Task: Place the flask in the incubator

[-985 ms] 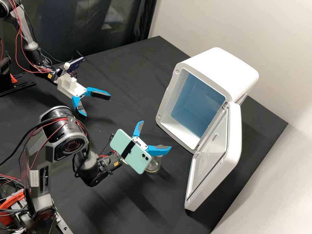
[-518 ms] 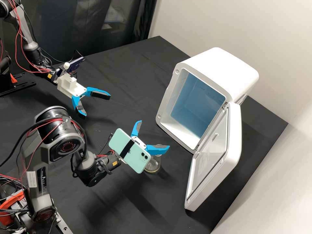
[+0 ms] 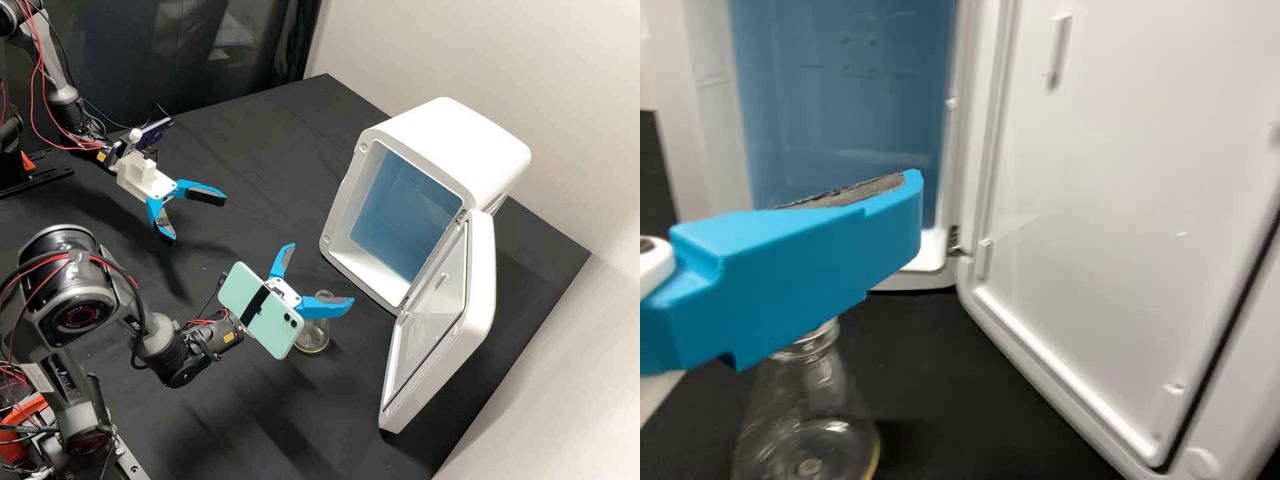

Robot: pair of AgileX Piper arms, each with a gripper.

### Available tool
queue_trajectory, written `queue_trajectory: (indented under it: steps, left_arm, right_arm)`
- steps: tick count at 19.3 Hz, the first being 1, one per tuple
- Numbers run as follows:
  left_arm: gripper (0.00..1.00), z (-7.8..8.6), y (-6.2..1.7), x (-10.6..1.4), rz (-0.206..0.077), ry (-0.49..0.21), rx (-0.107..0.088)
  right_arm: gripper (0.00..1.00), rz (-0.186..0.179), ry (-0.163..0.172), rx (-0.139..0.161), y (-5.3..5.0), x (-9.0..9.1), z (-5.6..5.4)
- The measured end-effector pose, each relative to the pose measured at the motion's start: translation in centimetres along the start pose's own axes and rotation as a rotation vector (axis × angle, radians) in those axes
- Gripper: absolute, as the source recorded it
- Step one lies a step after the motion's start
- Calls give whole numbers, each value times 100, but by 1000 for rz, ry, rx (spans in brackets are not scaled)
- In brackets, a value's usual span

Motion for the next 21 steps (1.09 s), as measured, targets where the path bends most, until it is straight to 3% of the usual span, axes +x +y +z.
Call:
queue_trajectory:
  steps: [3, 8, 12, 15, 18, 21]
  left_arm:
    - [100, 13, 19, -4, 7, -4, 3]
    - [100, 14, 15, -7, 5, -4, 3]
    - [100, 14, 15, -7, 5, -4, 3]
    - [100, 14, 15, -7, 5, -4, 3]
    - [100, 14, 15, -7, 5, -4, 3]
    - [100, 14, 15, -7, 5, -4, 3]
  right_arm:
    - [100, 34, -7, 20, 79, -23, 18]
    - [100, 5, -20, 25, 20, -47, 46]
    - [100, -73, -38, 43, -149, -41, 82]
    - [100, -131, -54, 36, -272, -18, 123]
    - [100, -176, -101, 46, -378, -3, 220]
    - [100, -187, -155, 62, -434, 12, 313]
